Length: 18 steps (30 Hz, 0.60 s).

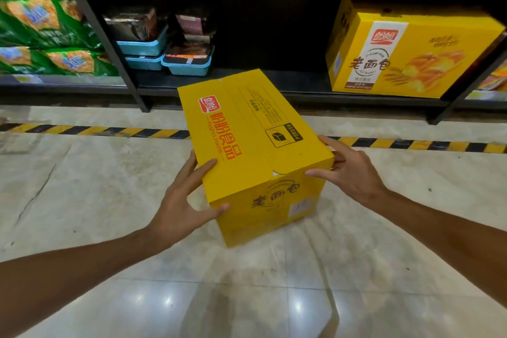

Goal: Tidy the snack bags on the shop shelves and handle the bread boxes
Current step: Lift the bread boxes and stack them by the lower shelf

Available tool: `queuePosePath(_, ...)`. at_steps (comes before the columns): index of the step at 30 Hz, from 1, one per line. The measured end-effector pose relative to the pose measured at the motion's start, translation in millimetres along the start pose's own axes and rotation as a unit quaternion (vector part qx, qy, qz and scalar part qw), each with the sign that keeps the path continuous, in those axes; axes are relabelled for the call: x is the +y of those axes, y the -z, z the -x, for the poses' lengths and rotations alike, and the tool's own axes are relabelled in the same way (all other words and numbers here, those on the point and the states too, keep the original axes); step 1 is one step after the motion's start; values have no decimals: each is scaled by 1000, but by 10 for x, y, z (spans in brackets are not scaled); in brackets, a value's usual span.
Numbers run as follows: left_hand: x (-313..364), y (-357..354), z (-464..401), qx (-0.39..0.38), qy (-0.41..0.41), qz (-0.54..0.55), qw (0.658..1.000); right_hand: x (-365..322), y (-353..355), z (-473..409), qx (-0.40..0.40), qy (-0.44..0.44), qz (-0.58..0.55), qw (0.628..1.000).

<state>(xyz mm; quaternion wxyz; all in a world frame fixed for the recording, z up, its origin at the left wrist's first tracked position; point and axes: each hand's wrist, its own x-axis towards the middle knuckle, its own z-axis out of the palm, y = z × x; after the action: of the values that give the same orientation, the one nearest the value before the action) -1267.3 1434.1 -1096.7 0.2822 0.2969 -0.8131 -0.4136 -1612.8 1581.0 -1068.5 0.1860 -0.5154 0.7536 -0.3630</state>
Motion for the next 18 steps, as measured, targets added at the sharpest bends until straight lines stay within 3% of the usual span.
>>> queuePosePath(8, 272, 380, -532, 106, 17, 57, 993, -516, -51, -400, 124, 19, -162, 979)
queuePosePath(14, 406, 503, -957, 168, 3, 85, 982, -618, -91, -681, -3, 57, -125, 990)
queuePosePath(18, 422, 550, -1074, 212, -13, 60, 975, -703, -184, -764, -23, 68, -111, 991)
